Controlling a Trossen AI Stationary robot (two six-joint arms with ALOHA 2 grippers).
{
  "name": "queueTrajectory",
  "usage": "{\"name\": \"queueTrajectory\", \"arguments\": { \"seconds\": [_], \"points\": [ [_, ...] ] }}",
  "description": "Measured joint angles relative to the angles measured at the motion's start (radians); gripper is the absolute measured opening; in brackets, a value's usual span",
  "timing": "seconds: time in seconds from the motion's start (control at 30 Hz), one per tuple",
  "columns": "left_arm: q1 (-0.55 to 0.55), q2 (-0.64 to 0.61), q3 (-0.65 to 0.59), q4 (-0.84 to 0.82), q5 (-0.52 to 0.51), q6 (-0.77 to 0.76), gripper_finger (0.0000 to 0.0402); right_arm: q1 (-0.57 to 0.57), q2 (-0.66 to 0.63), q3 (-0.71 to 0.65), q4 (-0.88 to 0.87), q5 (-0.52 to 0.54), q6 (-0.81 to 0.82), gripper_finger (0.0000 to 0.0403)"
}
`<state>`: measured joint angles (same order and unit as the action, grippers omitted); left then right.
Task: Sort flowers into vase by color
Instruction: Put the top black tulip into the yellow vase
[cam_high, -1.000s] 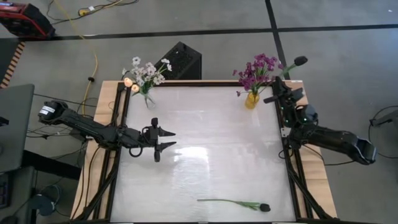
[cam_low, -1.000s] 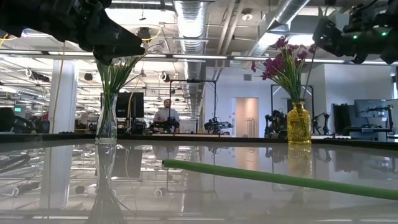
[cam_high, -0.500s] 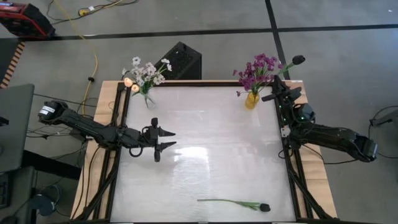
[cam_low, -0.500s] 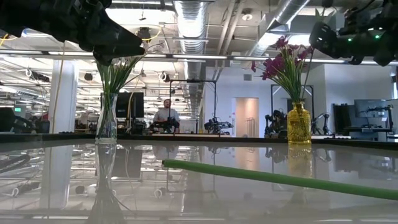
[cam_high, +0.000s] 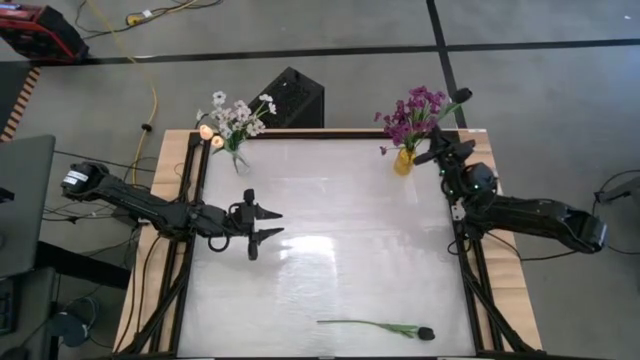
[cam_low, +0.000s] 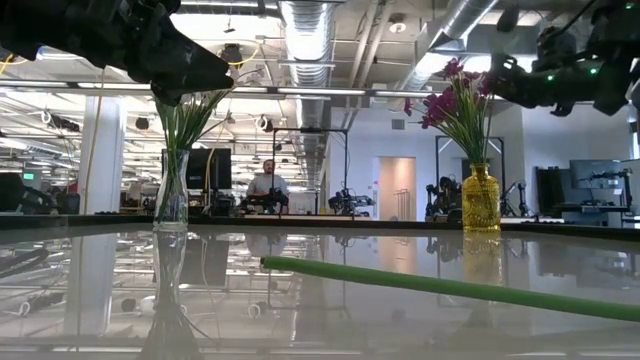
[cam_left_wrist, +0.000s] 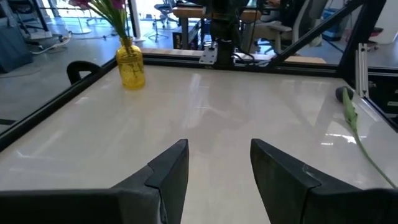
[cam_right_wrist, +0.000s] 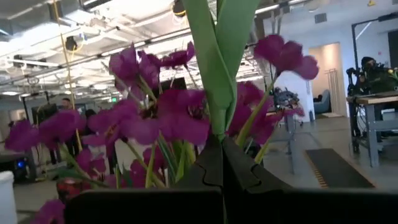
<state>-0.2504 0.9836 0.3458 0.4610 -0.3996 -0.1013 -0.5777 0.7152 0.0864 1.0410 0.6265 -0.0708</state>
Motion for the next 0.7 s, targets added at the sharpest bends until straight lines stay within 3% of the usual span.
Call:
{"name": "queueTrajectory", "arguments": {
  "seconds": [0.53, 0.7],
  "points": [
    [0.000, 0.000, 0.000, 0.000, -0.005, 0.003, 0.0162, 0.010, 0.051, 0.000, -0.069, 0.003, 0.021, 0.0018],
    [0.000, 0.000, 0.000, 0.000, -0.004, 0.002, 0.0162, 0.029, 0.050, 0.000, -0.079, 0.003, 0.006, 0.0069]
  ]
}}
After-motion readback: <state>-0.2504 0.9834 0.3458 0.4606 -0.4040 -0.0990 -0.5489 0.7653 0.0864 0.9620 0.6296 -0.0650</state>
